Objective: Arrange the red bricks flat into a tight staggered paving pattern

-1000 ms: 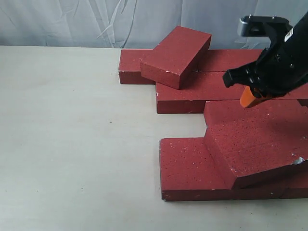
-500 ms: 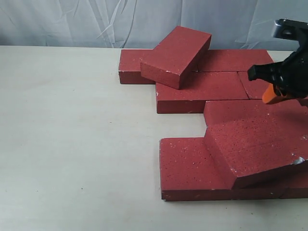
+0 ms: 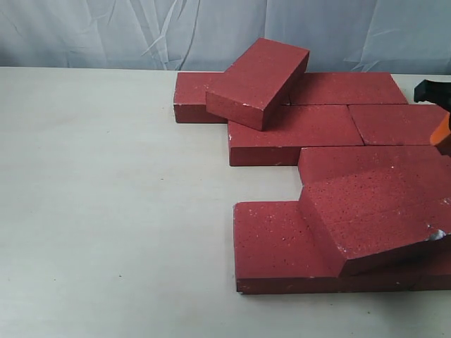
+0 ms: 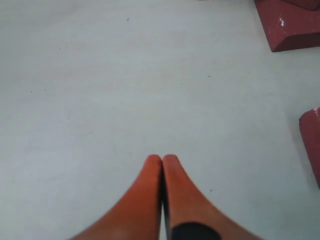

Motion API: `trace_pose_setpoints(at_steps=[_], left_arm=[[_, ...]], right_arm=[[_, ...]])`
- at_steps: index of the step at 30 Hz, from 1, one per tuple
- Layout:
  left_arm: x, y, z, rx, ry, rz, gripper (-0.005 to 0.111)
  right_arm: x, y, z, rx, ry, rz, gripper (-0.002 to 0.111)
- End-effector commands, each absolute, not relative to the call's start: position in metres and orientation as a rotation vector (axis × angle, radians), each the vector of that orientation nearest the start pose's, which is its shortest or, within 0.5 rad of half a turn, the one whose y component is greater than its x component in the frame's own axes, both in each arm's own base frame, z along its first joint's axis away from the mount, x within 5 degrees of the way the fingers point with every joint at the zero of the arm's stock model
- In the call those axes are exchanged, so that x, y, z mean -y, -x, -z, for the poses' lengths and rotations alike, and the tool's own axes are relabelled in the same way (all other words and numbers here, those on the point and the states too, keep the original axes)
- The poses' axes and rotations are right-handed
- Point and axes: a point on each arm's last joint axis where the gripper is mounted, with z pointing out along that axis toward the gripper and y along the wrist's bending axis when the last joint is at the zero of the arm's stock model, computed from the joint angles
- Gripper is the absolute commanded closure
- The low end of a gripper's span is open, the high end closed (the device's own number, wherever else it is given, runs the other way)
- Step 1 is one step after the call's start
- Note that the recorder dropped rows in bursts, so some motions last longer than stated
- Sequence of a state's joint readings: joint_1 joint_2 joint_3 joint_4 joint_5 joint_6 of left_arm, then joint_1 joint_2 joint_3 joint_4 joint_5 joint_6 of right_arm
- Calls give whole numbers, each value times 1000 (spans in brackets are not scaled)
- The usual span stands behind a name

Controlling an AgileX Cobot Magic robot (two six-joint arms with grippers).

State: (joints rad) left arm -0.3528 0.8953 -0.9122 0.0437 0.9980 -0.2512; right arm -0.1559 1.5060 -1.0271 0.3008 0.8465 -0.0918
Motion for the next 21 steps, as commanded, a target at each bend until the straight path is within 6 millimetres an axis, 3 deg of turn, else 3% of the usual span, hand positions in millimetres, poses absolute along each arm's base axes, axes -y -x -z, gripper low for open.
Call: trace_pose_setpoints(at_steps=[1, 5, 12, 21], left_arm=[[58, -164, -340, -2448, -142, 225, 107], [63, -179, -335, -2426, -155, 226, 107], [80, -202, -310, -2505, -356, 258, 107], [93, -221, -288, -2580, -384, 316, 107]], right_arm=[[37, -289, -250, -2729, -375, -276, 109], [42, -291, -250, -2705, -365, -218, 109], [51, -289, -242, -2762, -383, -80, 109], [57, -288, -239, -2781, -389, 12, 109]])
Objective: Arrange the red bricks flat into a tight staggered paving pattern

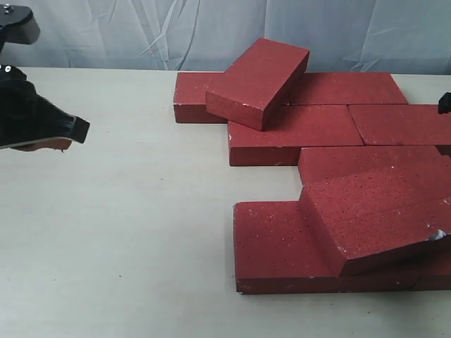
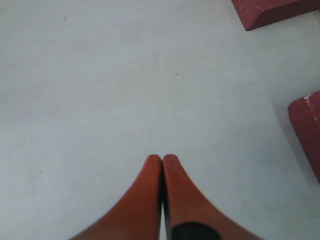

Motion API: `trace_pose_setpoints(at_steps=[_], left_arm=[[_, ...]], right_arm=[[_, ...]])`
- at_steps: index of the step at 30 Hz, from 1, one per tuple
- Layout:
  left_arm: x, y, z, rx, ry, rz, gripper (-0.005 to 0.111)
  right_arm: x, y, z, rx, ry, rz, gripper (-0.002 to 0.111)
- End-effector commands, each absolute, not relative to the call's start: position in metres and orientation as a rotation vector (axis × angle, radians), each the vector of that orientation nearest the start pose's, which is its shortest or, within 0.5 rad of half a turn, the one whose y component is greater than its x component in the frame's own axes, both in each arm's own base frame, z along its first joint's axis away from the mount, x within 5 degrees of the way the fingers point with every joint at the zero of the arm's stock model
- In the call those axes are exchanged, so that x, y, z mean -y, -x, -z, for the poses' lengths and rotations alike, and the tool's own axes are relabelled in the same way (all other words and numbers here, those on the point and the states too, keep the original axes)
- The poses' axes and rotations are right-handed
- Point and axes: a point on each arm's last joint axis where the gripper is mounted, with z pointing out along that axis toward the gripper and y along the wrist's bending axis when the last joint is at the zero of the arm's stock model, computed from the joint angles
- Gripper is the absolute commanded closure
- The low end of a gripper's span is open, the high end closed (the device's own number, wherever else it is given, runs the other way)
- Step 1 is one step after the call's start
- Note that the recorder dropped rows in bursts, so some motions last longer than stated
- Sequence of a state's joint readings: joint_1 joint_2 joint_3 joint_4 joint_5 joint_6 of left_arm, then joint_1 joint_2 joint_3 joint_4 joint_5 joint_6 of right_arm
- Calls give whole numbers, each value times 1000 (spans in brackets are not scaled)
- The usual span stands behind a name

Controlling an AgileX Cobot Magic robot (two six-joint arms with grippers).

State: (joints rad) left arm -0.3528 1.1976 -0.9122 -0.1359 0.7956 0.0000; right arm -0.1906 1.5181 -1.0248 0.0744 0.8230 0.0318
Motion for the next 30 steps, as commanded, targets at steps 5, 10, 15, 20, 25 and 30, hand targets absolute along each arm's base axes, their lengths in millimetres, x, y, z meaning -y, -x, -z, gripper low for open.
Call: trace_pose_setpoints(at_steps=[5, 10, 15, 20, 25, 30], left_arm=[[99, -227, -277, -2613, -399, 369, 107], [105, -233, -270, -2619, -406, 420, 107], [108, -239, -264, -2624, -412, 427, 107], [111, -243, -258, -2631, -404, 454, 107], [111, -244, -257, -2632, -409, 452, 107], [111, -242, -257, -2648, -415, 455, 107]], right_arm=[[62, -291, -227, -2809, -433, 71, 109], [69, -291, -221, -2824, -471, 102, 109], [84, -283, -218, -2833, -572, 110, 109], [85, -268, -199, -2893, -607, 107, 109], [78, -258, -187, -2951, -653, 42, 109], [62, -257, -191, -2973, -597, -220, 109]])
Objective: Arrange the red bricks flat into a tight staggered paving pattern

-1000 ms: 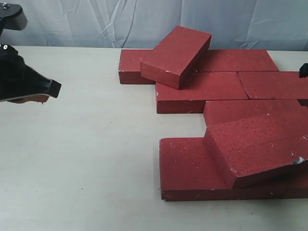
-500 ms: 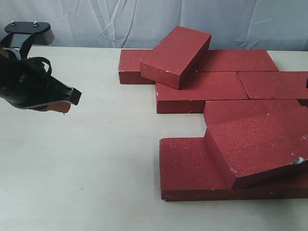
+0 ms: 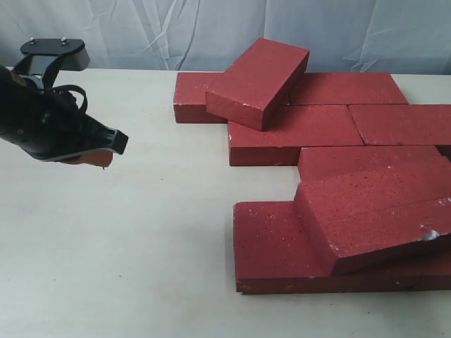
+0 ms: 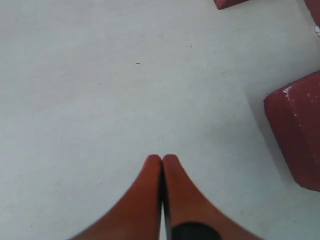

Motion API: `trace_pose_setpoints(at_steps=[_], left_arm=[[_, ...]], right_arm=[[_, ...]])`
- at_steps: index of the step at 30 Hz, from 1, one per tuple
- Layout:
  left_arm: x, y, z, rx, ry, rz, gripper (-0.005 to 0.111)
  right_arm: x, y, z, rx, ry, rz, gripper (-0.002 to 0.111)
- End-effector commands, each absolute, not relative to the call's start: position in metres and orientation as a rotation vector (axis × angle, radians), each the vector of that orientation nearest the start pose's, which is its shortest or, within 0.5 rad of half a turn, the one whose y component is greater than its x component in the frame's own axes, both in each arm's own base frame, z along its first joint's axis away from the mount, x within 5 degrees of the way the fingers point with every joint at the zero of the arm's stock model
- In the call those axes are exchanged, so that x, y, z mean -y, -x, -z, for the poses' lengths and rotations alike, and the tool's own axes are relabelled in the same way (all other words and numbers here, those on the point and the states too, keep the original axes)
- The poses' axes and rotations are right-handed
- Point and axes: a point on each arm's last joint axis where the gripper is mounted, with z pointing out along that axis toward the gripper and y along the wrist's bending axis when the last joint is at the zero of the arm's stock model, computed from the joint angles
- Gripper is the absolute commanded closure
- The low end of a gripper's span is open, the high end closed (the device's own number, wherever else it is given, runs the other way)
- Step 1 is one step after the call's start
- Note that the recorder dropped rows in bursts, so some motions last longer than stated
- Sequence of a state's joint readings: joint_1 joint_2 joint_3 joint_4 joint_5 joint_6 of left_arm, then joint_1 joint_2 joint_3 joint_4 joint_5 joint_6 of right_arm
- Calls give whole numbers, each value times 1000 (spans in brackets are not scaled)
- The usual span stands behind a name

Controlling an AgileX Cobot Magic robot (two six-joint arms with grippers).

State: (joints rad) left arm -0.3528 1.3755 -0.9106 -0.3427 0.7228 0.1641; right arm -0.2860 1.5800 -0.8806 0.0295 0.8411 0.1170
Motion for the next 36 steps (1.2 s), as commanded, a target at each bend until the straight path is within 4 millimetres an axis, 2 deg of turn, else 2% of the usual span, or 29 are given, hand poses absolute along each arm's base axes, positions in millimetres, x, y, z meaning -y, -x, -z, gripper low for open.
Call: trace_pose_setpoints(at_steps=[1, 4, 8, 14, 20, 23, 25, 30, 36], left_arm=[[111, -242, -257, -2650, -416, 455, 107], [111, -242, -256, -2656, -418, 456, 107], [111, -241, -256, -2658, -419, 456, 107], [112, -242, -257, -2655, -407, 471, 107], [113, -241, -257, -2654, -389, 494, 107], [113, -242, -257, -2654, -391, 491, 107], [113, -241, -257, -2655, -393, 489, 107], [108, -242, -256, -2658, -431, 412, 107], [96, -249, -256, -2645, -372, 382, 107]], right_arm=[[58, -257, -194, -2965, -573, -280, 109], [43, -257, -200, -2963, -480, -376, 109], [18, -258, -203, -3000, -327, -400, 109], [-41, -256, -204, -3038, -48, -488, 109], [-105, -251, -208, -2930, 153, -605, 109], [-126, -248, -209, -2879, 230, -620, 109], [-132, -247, -209, -2861, 243, -620, 109], [-128, -250, -210, -2854, 226, -593, 109], [-119, -255, -210, -2864, 149, -431, 109]])
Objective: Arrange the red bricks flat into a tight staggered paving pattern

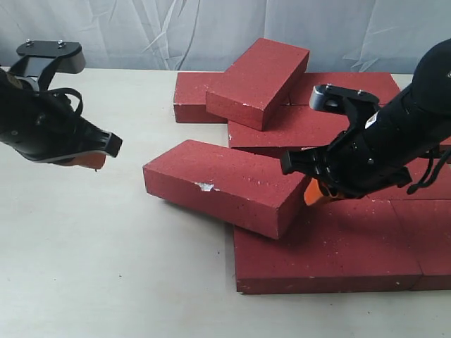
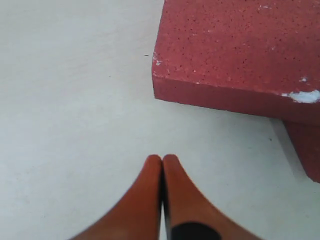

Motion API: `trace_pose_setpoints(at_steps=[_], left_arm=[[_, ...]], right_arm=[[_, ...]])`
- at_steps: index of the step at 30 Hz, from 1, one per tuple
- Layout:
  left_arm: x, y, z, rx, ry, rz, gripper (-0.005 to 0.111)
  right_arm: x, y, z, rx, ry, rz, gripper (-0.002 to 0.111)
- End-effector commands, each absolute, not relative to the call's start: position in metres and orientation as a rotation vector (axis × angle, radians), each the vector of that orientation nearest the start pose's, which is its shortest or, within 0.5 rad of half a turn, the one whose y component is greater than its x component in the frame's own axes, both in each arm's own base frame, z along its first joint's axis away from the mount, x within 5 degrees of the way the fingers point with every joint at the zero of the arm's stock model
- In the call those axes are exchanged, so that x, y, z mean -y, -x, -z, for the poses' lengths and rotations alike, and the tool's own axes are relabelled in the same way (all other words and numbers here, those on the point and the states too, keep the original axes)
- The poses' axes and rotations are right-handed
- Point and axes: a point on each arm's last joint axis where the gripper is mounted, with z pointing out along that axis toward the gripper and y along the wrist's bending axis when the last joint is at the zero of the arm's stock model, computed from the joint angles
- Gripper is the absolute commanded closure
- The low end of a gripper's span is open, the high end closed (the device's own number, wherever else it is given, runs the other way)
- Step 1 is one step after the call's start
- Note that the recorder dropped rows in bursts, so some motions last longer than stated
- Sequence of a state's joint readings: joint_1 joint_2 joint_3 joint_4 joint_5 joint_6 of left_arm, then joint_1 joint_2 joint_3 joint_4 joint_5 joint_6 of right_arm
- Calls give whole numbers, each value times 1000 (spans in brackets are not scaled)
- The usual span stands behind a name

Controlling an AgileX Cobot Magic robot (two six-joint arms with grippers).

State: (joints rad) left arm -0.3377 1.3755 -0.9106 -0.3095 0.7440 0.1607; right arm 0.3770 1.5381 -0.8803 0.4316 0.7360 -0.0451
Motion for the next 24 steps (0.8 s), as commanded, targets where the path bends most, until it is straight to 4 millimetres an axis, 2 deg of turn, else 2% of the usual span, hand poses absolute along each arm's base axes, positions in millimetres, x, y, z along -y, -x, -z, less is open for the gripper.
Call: trace_pose_setpoints(at_steps=[1, 5, 10, 13, 21, 24], left_arm=[[94, -250, -256, -2637, -356, 378, 107], [88, -255, -258, -2609, -299, 380, 107], [87, -257, -259, -2592, -273, 390, 107], [87, -258, -259, -2582, -270, 388, 107], [88, -261, -262, -2541, -239, 408, 107], [87, -262, -262, -2540, -252, 391, 107]], right_arm=[[-118, -256, -210, -2860, 132, -410, 109], [-118, -260, -208, -2836, 111, -399, 109], [-129, -272, -190, -2808, 50, -439, 109], [-145, -276, -182, -2765, -18, -525, 109], [-199, -291, -175, -2723, 114, -583, 109], [-211, -299, -174, -2707, 128, -597, 109]])
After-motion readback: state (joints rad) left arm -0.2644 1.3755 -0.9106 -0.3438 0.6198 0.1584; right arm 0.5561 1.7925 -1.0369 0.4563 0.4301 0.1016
